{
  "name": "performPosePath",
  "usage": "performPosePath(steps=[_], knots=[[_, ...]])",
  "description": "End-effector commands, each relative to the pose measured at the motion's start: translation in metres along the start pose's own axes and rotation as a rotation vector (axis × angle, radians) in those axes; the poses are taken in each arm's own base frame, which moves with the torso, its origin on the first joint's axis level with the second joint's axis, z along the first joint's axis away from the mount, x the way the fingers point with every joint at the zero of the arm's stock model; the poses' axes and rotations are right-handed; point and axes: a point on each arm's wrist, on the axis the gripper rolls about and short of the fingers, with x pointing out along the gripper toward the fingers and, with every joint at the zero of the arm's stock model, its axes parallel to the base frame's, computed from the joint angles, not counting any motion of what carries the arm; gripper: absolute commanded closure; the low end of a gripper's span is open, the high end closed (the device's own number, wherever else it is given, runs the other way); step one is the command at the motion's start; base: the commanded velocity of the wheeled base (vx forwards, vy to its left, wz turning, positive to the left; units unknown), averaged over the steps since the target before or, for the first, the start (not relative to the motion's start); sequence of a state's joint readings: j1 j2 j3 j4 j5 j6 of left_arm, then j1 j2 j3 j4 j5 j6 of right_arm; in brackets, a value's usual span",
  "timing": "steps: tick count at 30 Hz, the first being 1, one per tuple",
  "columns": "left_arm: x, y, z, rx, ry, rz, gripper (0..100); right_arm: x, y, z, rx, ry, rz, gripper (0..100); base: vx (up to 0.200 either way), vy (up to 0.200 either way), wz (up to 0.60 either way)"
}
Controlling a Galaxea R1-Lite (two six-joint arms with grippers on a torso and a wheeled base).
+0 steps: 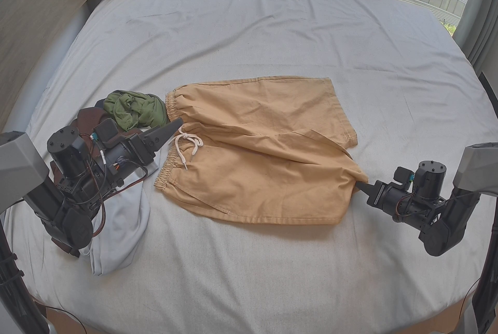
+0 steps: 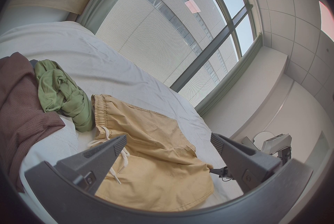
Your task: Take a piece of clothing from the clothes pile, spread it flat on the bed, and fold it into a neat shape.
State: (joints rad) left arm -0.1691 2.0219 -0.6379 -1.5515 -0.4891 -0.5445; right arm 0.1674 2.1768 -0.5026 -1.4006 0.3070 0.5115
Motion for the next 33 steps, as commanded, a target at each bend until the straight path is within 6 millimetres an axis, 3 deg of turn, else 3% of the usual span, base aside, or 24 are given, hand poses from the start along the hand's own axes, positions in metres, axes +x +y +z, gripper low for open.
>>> performPosePath(steps=[1, 7, 13, 21, 28, 33], knots=[[0.0, 0.0, 0.0, 0.0, 0.0, 0.0, 0, 0.004, -0.003, -0.008, 0.003, 0.01, 0.003, 0, 0.0, 0.0, 0.0], [0.0, 0.0, 0.0, 0.001, -0.001, 0.0, 0, 0.002, -0.006, -0.017, 0.006, 0.019, 0.009, 0, 0.0, 0.0, 0.0], [0.0, 0.0, 0.0, -0.001, 0.001, 0.001, 0, 0.014, -0.007, -0.034, 0.002, 0.046, 0.03, 0, 0.0, 0.0, 0.0], [0.0, 0.0, 0.0, 0.001, -0.003, 0.002, 0, 0.022, 0.012, -0.047, -0.01, 0.099, 0.119, 0, 0.0, 0.0, 0.0], [0.0, 0.0, 0.0, 0.001, -0.002, 0.001, 0, 0.019, 0.003, -0.037, -0.003, 0.062, 0.088, 0, 0.0, 0.0, 0.0], [0.0, 0.0, 0.0, 0.001, -0.002, 0.001, 0, 0.011, -0.007, -0.007, 0.024, -0.034, 0.066, 0, 0.0, 0.0, 0.0]])
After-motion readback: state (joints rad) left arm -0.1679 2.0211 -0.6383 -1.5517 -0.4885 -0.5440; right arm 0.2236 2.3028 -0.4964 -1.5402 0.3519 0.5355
